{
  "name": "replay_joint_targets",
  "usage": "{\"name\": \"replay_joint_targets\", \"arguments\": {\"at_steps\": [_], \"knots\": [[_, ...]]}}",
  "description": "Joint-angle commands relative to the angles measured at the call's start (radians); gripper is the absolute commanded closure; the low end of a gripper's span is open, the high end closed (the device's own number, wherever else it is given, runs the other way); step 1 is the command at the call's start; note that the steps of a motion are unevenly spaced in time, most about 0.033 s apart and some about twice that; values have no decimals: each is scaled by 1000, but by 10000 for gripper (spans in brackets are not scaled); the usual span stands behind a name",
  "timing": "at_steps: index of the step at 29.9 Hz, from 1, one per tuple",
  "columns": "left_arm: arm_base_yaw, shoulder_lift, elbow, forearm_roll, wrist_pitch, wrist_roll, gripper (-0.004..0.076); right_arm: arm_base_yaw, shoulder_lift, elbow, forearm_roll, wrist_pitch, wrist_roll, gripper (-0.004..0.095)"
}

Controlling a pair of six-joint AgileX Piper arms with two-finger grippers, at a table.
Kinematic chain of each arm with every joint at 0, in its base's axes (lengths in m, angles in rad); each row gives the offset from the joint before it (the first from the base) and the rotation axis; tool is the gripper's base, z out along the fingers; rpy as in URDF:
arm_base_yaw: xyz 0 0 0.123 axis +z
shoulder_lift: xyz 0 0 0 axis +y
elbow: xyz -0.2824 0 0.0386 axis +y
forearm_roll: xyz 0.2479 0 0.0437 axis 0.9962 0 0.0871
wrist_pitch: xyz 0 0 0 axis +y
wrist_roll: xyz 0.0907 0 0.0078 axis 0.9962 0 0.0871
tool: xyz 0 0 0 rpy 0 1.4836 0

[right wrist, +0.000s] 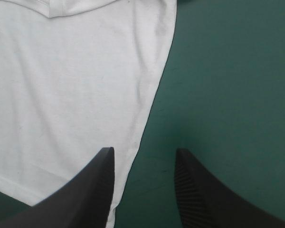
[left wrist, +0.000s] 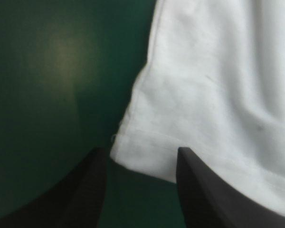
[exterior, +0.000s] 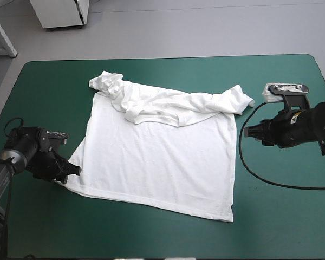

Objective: Fold the cloth

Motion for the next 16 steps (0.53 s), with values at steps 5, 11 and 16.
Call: {"name": "replay_joint_targets", "arguments": {"at_steps": [5, 11, 16], "knots": [[39, 15, -18, 3, -48, -4, 386, -7, -25, -21, 8, 1, -9, 521], [43, 60, -15, -55, -54, 38, 519, -7, -25, -21, 8, 1, -9, 521], [43, 80, -13, -102, -80, 81, 743, -7, -25, -21, 8, 1, -9, 521]]}}
